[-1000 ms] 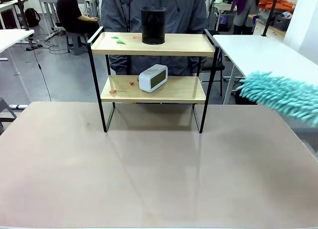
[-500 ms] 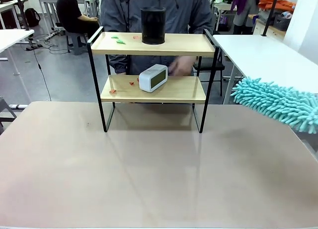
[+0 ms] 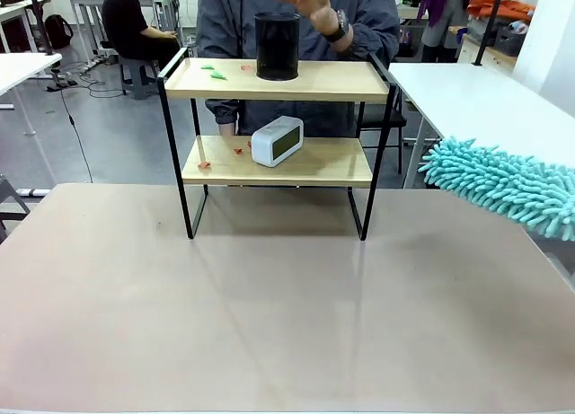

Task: Clean the shelf.
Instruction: Clean the specific tier of the Shelf with the Duster once objects are removed.

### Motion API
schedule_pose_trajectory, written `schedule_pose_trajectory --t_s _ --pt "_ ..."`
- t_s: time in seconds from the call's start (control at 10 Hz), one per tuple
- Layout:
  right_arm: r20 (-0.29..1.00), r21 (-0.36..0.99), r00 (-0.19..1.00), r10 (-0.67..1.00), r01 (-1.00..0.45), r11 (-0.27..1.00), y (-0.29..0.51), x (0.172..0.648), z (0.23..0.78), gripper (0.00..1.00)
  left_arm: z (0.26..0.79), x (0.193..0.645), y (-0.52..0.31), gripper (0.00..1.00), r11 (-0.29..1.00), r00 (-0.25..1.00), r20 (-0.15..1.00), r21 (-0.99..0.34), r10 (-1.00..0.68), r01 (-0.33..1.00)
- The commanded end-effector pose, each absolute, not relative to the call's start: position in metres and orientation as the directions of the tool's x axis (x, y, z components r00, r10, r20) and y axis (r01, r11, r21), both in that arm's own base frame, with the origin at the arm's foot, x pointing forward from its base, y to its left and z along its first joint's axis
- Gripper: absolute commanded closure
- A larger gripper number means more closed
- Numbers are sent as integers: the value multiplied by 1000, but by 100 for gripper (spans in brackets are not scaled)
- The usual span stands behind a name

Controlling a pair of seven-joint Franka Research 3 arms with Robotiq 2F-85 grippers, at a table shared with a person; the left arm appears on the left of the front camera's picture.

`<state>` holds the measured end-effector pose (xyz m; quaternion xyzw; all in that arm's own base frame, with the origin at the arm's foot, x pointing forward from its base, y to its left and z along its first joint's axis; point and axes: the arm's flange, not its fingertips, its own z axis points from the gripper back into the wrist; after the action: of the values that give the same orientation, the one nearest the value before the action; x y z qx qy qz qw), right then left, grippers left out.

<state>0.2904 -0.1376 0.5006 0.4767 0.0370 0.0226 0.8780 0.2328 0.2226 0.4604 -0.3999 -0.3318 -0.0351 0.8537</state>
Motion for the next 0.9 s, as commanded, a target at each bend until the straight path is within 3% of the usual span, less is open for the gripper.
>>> schedule_pose_trajectory --t_s 0.0,0.8 --pt "-32 847 997 77 -14 532 -138 292 506 100 462 234 222 0 671 760 618 -653 203 351" --pt "-32 847 997 77 -14 532 -138 292 506 100 462 234 222 0 671 760 618 -653 203 351"
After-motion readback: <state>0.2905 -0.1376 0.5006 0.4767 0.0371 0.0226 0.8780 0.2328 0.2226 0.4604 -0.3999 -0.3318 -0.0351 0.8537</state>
